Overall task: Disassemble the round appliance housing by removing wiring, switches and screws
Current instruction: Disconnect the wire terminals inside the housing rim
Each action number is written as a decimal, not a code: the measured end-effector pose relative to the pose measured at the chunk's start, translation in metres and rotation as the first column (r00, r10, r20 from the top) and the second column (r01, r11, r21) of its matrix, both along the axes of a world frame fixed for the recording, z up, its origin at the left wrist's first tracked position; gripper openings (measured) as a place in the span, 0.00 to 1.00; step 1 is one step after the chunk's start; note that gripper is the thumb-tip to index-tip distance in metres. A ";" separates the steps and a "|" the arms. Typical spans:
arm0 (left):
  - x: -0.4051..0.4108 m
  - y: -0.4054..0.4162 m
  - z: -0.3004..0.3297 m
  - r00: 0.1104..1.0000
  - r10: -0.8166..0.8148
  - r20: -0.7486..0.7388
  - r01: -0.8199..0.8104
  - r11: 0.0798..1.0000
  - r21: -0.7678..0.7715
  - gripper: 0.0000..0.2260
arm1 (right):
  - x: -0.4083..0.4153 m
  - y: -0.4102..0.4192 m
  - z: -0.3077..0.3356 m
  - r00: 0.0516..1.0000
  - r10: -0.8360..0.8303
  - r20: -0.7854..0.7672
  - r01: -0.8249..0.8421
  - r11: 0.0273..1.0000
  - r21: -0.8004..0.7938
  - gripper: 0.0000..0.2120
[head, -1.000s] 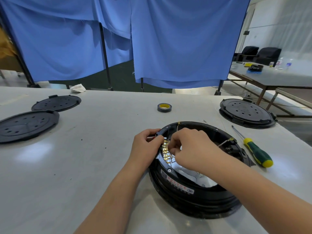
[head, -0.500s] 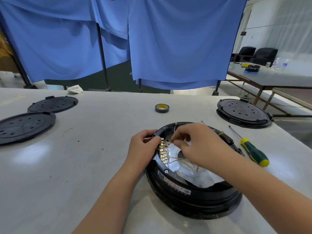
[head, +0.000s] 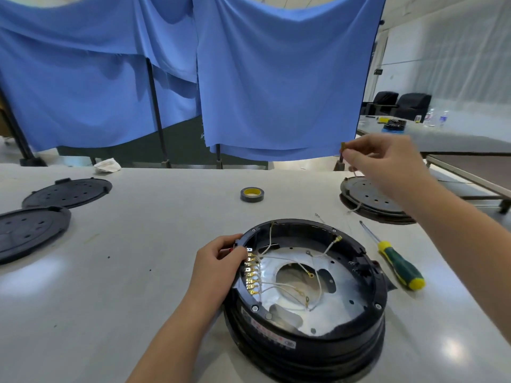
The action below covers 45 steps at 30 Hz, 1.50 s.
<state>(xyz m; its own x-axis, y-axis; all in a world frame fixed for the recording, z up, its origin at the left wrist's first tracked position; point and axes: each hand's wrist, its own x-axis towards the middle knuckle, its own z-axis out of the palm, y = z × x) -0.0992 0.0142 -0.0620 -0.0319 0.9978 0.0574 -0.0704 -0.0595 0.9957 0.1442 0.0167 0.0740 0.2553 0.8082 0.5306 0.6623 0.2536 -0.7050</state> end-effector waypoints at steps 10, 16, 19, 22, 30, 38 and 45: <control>0.001 0.001 -0.002 1.000 0.011 -0.005 -0.011 1.000 -0.011 0.12 | 0.031 0.067 -0.073 0.878 0.023 0.478 0.168 0.920 -0.355 0.06; 0.000 0.004 -0.006 0.999 0.027 -0.029 -0.028 1.000 -0.012 0.12 | 0.039 0.091 -0.112 0.967 0.076 0.243 0.068 0.842 -0.535 0.04; 0.001 0.005 -0.006 0.999 0.030 -0.030 -0.030 0.999 -0.011 0.12 | 0.043 0.097 -0.121 0.969 0.047 0.244 0.092 0.845 -0.527 0.04; 0.001 0.006 -0.006 0.998 0.037 -0.051 -0.037 0.999 0.000 0.11 | 0.043 0.099 -0.122 0.968 0.033 0.249 0.103 0.852 -0.514 0.04; 0.002 0.006 -0.006 0.997 0.053 -0.062 -0.053 0.999 0.002 0.12 | 0.043 0.088 -0.091 0.987 0.039 0.153 0.031 0.903 -0.428 0.04; 0.003 0.002 -0.002 0.999 0.049 -0.017 -0.049 0.999 -0.004 0.12 | -0.025 0.015 -0.035 0.929 0.318 0.187 -0.262 0.926 -0.272 0.04; 0.002 0.002 -0.003 0.999 0.031 -0.035 -0.031 1.000 -0.004 0.12 | -0.085 -0.031 -0.073 0.771 0.552 0.319 -0.385 0.802 -0.456 0.05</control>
<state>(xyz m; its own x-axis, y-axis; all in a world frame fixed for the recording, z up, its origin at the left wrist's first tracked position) -0.0975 0.0166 -0.0647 -0.0608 0.9967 0.0543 -0.0342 -0.0565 0.9978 0.0594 -0.0143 0.0014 -0.3839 0.9106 0.1532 0.7705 0.4074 -0.4902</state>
